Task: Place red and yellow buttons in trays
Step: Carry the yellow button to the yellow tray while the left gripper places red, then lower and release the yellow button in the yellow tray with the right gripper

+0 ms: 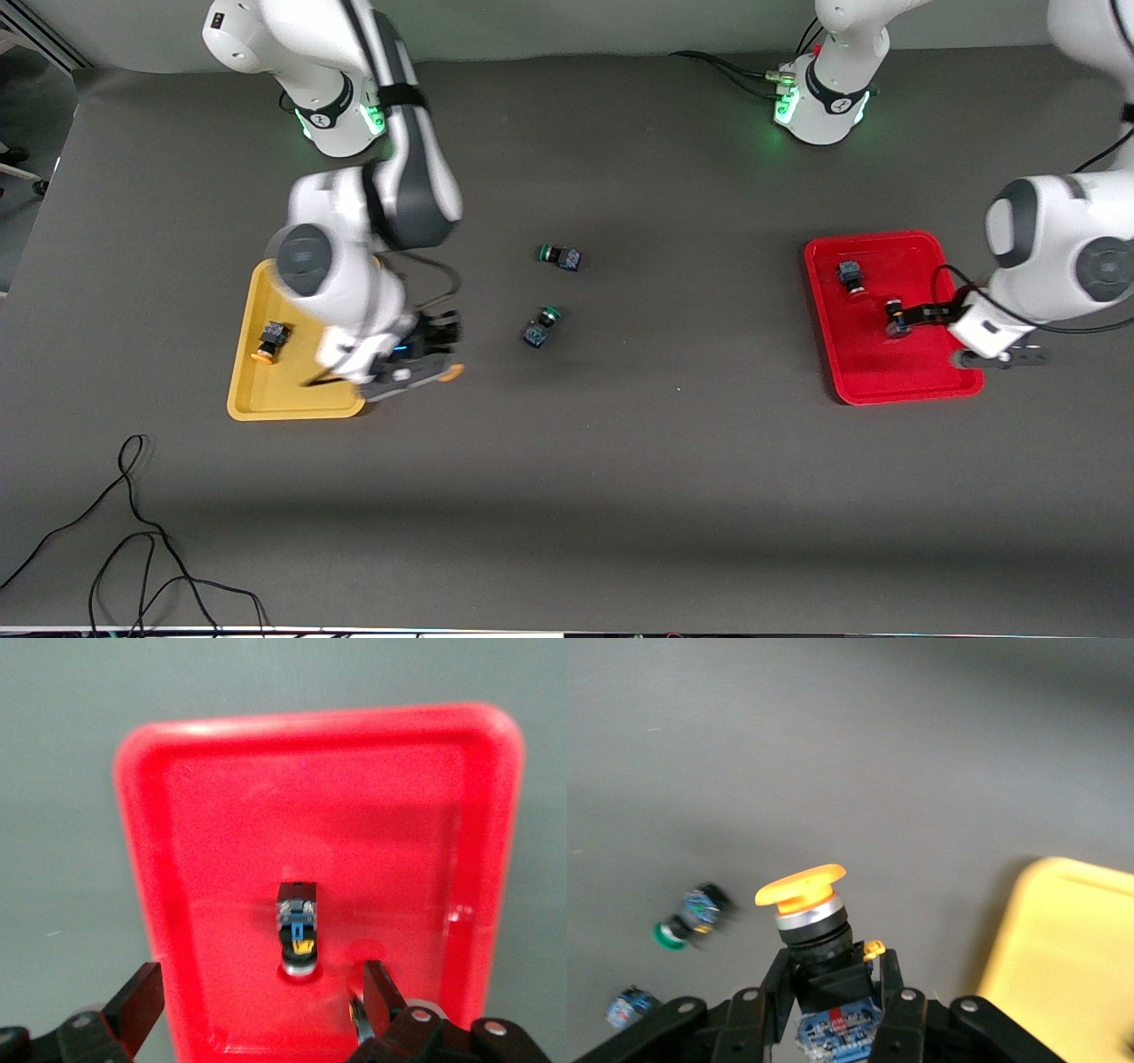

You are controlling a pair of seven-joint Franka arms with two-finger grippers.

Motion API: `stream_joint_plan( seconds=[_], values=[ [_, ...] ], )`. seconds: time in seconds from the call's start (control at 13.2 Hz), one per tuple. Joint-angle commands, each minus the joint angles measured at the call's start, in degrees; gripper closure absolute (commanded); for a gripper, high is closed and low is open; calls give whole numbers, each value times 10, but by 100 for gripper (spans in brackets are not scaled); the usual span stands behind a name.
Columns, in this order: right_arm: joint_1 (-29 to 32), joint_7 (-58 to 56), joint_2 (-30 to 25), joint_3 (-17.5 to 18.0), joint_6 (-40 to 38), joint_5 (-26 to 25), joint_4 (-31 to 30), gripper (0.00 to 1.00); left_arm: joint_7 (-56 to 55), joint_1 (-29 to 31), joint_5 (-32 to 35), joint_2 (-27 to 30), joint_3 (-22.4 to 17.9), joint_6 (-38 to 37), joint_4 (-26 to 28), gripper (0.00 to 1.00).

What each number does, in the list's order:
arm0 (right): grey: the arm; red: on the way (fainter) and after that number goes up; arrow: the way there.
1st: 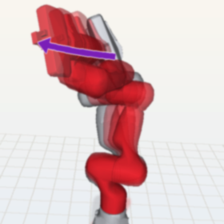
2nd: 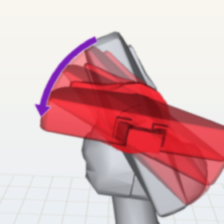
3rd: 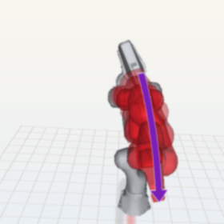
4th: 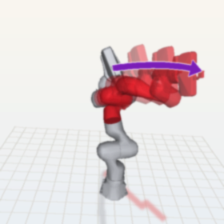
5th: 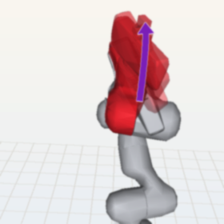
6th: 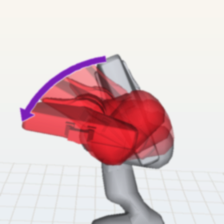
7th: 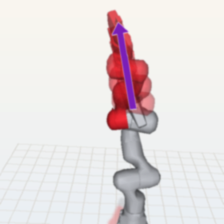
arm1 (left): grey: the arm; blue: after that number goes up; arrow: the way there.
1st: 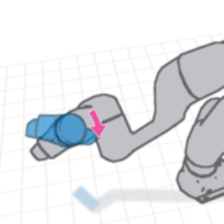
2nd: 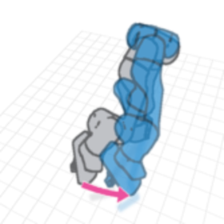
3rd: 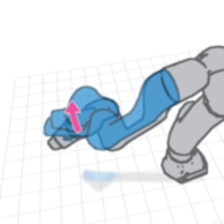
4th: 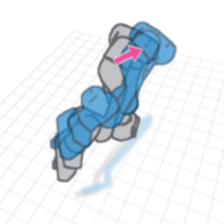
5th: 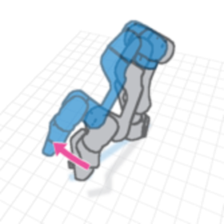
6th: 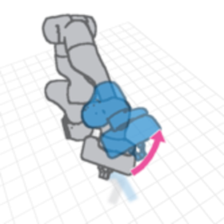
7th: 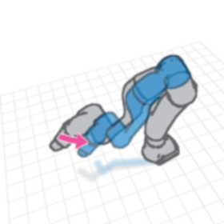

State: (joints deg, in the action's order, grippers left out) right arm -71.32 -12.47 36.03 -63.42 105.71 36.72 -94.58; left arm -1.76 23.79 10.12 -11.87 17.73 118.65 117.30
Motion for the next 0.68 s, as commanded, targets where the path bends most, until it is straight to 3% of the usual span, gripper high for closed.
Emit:
stream_joint_plan(
  seconds=[0.0,0.15,0.3,0.45,0.61],
  values=[
    [-11,7,-15,-62,-30,-33,-45,100,-8,-20,-5,45,-4,-119,-73,0],
    [-3,-24,-13,-88,-10,-31,-98,100,-2,-20,-54,90,-6,-156,-91,0],
    [3,-26,-4,-81,58,-20,-165,100,-8,-23,-62,119,-2,-176,-98,0],
    [30,-26,22,-44,87,41,-199,100,-8,-31,-62,142,1,-190,-100,0],
    [96,-26,46,16,95,63,-194,100,-7,-43,-62,149,2,-192,-110,0]
  ],
)
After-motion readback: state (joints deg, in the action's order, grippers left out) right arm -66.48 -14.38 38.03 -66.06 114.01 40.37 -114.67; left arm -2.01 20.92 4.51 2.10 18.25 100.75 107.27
